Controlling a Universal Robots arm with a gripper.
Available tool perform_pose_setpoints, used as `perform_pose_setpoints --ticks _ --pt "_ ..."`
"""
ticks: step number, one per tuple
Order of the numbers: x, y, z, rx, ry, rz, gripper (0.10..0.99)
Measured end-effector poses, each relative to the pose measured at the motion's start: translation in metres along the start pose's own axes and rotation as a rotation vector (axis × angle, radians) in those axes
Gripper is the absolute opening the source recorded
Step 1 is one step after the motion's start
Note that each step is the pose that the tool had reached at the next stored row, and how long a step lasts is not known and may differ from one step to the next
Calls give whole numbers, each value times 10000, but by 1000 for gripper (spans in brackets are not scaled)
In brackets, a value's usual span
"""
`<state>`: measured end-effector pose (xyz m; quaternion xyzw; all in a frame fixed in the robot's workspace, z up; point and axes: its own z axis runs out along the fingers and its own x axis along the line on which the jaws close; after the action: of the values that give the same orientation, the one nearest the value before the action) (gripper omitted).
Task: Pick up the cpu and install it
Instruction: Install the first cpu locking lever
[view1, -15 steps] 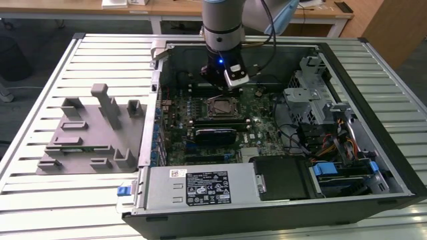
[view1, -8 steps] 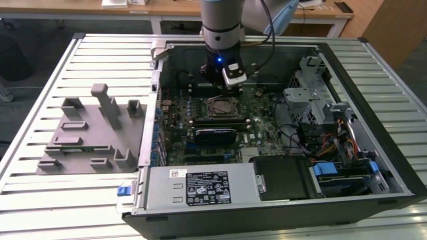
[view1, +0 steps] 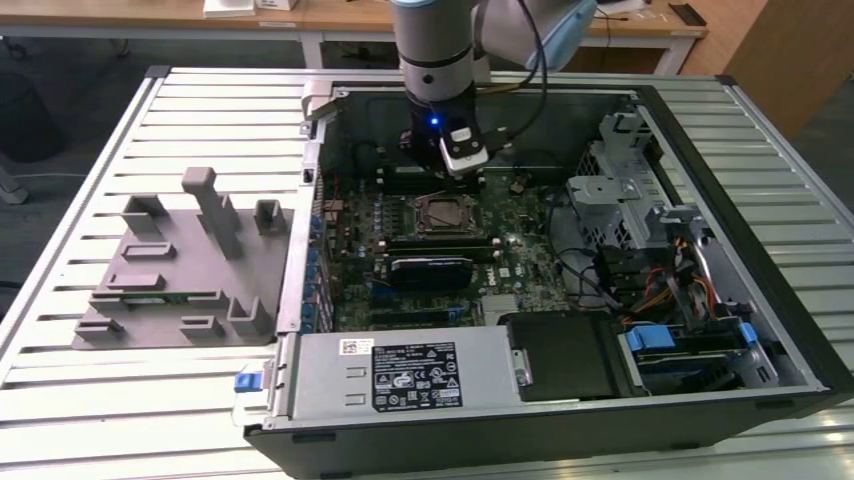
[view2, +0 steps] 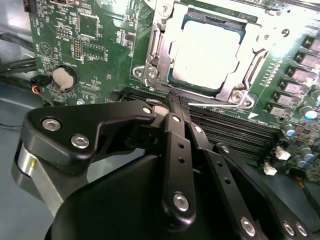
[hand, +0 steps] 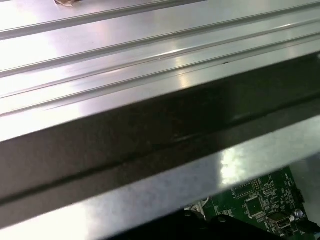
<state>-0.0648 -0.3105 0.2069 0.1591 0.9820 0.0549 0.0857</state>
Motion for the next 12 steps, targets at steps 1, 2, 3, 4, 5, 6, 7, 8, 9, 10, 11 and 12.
perform_pose_setpoints --ticks 1,2,3,4,5,6,7,8,9,10,11,12 --pt "11 -1 2 -18 -55 7 106" --pt "19 -2 2 -29 -85 10 106" --pt "29 -1 3 -40 -113 14 106" --pt "38 0 3 -49 -135 21 106" --pt "48 3 5 -58 -158 29 106" --pt "56 6 7 -67 -177 40 106" --pt "62 9 10 -71 -195 50 106" --pt "67 10 12 -75 -213 60 106" --pt "74 12 15 -79 -233 70 106" --pt "81 12 16 -82 -252 80 106" --pt "89 12 19 -90 -278 94 106" --pt "98 12 21 -96 -301 109 106"
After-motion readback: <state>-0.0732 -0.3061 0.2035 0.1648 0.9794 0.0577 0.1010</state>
